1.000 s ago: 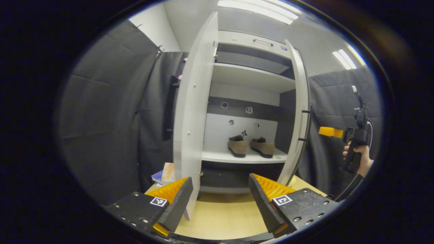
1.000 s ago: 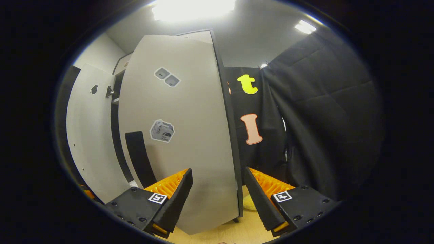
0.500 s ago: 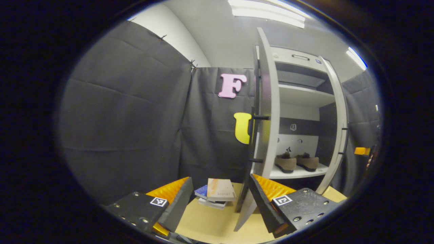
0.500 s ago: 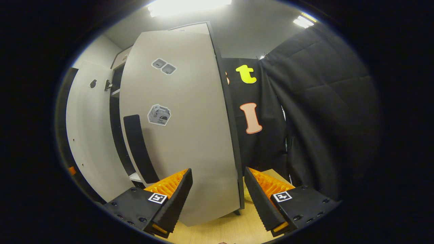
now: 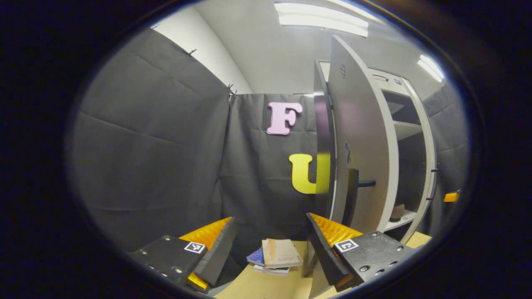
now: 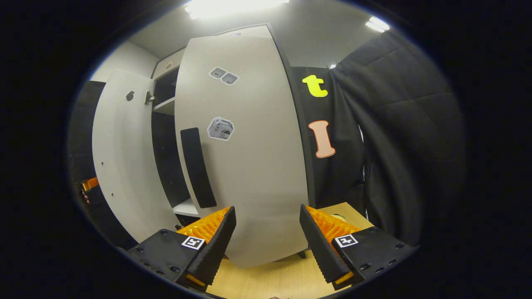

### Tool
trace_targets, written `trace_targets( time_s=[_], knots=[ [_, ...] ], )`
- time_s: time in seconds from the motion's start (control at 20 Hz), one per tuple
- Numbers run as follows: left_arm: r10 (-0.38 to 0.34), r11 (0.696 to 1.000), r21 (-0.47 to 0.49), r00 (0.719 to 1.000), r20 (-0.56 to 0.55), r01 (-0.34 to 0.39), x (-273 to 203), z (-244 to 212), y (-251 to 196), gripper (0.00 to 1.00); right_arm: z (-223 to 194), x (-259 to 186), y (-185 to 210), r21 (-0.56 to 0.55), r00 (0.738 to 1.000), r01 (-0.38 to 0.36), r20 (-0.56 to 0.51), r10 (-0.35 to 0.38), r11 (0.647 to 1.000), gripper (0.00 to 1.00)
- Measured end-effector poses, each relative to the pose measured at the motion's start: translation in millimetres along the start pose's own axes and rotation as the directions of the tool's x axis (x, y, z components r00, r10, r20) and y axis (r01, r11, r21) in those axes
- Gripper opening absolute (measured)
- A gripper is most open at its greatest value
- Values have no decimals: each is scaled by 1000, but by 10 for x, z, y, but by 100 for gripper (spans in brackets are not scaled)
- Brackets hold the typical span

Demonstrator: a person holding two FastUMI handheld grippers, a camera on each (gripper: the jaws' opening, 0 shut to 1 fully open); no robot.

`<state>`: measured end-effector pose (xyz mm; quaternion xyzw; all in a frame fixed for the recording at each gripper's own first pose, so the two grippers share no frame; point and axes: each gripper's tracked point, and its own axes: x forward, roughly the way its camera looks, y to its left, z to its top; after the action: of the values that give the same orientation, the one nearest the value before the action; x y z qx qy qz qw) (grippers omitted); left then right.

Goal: Grab one shoe with the right hand and put it into the shoe cabinet, grab the other shoe with the left hand and put it into the shoe cabinet; then close the right door with the right hand and the left door with the left hand.

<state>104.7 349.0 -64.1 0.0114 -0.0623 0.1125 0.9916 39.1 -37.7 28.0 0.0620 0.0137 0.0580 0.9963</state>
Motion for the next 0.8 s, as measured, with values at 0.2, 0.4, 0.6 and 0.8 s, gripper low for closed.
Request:
trace_targets(
  time_s=[0.2,0.4,0.6,0.8],
  knots=[
    [-81,996,-45,997,-13,80,337,47,-13,100,-50,-12,85,10,1000,-24,-15,24,1000,97],
    [-210,975,-83,977,-38,206,545,61,-139,96,-49,-36,131,7,999,-37,-11,37,999,97],
    [-303,950,-93,952,-51,297,607,76,-416,96,-98,-50,95,3,999,-26,-23,26,1000,98],
    [-297,955,-30,951,-85,296,569,66,-455,94,-133,-65,20,30,1000,-2,-27,3,1000,98]
  ],
)
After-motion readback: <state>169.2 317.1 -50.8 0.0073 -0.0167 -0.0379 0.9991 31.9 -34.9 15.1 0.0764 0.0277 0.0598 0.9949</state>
